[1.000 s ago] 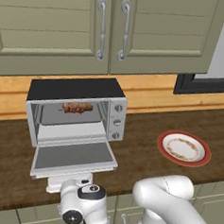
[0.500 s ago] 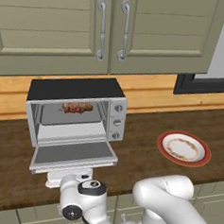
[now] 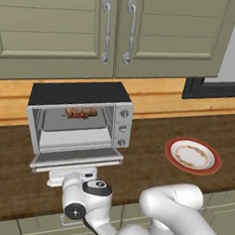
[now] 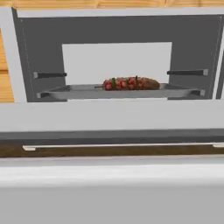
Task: Pick up the kebab skewer and baguette bread, and place them inside the toaster oven. Close the toaster oven door and start by setting the timer.
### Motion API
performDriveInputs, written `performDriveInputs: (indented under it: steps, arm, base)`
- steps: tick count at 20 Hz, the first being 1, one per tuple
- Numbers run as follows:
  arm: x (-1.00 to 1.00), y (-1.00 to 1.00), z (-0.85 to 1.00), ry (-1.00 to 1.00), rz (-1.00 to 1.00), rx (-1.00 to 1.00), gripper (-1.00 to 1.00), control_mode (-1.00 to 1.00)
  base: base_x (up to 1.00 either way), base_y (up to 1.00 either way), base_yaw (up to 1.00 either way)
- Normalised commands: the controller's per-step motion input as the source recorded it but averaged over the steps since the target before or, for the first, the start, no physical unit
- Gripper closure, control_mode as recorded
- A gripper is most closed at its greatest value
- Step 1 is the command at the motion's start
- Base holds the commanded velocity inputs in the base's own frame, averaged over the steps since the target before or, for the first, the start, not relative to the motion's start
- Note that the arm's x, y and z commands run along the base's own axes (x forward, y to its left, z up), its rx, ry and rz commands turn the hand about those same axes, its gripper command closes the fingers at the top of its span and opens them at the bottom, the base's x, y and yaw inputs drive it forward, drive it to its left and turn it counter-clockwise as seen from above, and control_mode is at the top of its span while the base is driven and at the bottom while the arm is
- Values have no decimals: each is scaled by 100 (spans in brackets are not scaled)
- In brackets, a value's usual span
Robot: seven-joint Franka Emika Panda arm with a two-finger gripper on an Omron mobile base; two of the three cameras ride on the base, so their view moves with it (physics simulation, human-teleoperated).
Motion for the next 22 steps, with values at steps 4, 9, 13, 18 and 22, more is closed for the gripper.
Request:
performDriveInputs:
  steps: [4, 9, 13, 18, 22]
  arm:
    - [53, -3, 54, -5, 0, 3, -100, -100]
    - [63, -5, 32, -3, 0, 3, -100, -100]
    - [66, -5, 17, -6, 0, 2, -100, -100]
    - [65, -1, 14, -7, 0, 1, -100, -100]
    - [66, 0, 7, -2, 0, 1, -100, -100]
  base:
    - [0, 0, 0]
    - [0, 0, 0]
    - [0, 0, 0]
    - [0, 0, 0]
    - [0, 0, 0]
